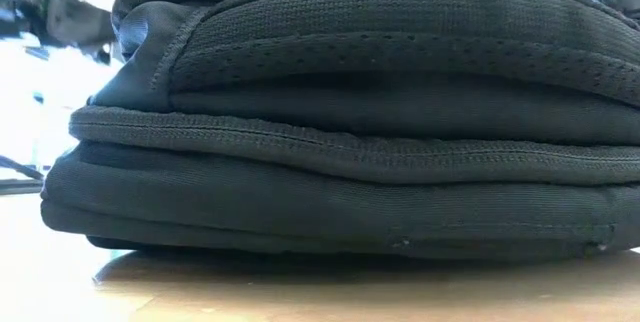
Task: Unpack backpack
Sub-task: Return to Home Position
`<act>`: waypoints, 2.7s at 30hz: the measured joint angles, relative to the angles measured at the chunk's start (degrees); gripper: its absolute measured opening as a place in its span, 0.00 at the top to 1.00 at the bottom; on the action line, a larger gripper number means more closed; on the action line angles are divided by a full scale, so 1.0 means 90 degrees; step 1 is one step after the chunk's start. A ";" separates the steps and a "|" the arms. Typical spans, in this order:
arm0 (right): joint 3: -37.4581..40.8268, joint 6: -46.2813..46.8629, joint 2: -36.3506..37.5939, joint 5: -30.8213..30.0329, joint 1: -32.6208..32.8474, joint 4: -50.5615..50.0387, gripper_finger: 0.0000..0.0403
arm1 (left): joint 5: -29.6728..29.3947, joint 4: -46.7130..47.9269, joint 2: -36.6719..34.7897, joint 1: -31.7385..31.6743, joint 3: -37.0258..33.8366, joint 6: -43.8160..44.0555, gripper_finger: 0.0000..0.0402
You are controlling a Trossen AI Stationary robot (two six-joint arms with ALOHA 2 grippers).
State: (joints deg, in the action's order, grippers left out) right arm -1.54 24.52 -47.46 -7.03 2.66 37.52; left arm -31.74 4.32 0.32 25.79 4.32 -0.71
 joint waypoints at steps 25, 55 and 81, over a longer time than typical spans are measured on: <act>0.0109 0.0004 0.3464 -0.0029 -0.0164 -0.3120 0.69 | -0.1047 -0.0697 0.0146 -0.0357 -0.0331 -0.0452 1.00; 0.0112 -0.1297 0.5100 -0.0649 -0.0673 -0.3631 0.69 | -0.1043 -0.0901 -0.0012 -0.1515 -0.0408 -0.0445 1.00; 0.0114 -0.1732 0.5102 -0.0675 -0.0673 -0.3839 0.69 | -0.1047 -0.0894 -0.0012 -0.2617 -0.0405 -0.0444 1.00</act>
State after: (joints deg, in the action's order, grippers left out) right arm -0.51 8.93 -1.54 -13.10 -3.40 2.96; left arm -41.17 -3.73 0.21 2.24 0.67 -4.71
